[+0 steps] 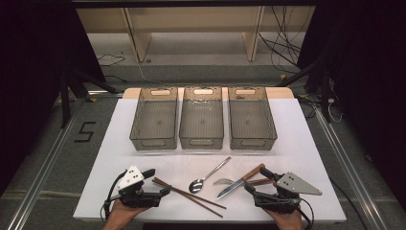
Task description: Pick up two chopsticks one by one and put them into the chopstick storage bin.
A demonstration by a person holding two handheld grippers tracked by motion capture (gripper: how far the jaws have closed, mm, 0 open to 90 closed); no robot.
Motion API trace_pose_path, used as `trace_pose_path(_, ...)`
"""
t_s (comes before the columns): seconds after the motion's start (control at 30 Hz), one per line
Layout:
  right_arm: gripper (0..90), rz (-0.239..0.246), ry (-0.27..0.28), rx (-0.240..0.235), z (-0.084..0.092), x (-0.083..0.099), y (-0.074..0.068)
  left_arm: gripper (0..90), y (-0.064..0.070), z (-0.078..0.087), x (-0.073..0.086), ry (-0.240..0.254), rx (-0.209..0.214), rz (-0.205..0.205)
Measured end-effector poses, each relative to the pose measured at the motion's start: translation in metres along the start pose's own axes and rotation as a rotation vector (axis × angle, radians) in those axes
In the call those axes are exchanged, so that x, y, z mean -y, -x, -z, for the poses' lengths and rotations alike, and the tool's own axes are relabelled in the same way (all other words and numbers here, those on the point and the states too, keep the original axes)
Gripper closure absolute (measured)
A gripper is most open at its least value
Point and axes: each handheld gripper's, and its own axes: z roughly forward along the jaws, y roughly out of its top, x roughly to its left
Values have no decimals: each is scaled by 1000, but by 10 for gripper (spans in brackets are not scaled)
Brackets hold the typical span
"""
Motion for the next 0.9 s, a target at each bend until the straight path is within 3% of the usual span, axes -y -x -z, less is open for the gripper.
trace_pose_path(0.13,251,-1,-3,-4,0,0,0,132,0,-1,-3,-18,14,-7)
trace_pose_path(0.23,250,-2,-4,-6,-1,0,0,132,3,-1,-9,-39,23,-35)
trace_pose_path(0.47,253,0,-13,-11,-2,0,1,136,5,-8,-27,-139,43,-106)
trace_pose_path(0.8,253,-4,-21,-25,-3,0,0,151,8,-27,-58,-317,80,-284)
trace_pose_path(0.9,253,-1,-26,-28,-3,0,0,154,10,-33,-65,-381,71,-353)
